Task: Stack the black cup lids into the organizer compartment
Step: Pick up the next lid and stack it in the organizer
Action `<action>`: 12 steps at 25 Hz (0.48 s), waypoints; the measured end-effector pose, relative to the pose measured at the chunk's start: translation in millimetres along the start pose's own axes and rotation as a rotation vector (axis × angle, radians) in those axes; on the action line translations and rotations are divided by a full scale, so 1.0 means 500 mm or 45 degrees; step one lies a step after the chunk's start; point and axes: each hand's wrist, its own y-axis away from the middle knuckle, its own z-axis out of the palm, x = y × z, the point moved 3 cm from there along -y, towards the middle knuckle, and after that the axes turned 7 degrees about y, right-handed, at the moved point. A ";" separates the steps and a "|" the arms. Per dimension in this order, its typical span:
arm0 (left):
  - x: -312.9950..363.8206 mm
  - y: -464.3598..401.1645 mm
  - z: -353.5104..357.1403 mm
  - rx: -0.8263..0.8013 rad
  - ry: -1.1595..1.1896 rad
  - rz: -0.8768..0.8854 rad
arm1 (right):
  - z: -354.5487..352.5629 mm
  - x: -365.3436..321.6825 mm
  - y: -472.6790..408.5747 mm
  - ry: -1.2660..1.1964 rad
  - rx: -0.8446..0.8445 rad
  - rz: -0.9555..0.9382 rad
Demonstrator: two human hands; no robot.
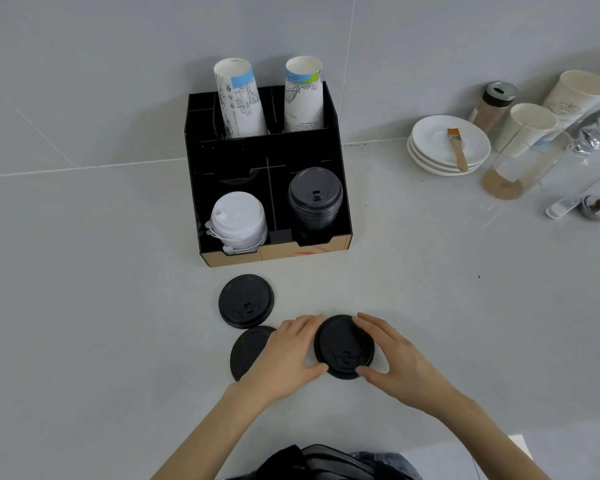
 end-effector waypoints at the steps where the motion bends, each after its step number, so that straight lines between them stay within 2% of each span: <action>1: 0.002 0.000 0.004 -0.008 -0.018 0.004 | 0.005 0.003 0.003 0.007 0.000 -0.008; 12: 0.009 -0.005 0.002 0.015 -0.012 0.017 | 0.005 -0.005 -0.005 -0.093 0.044 0.014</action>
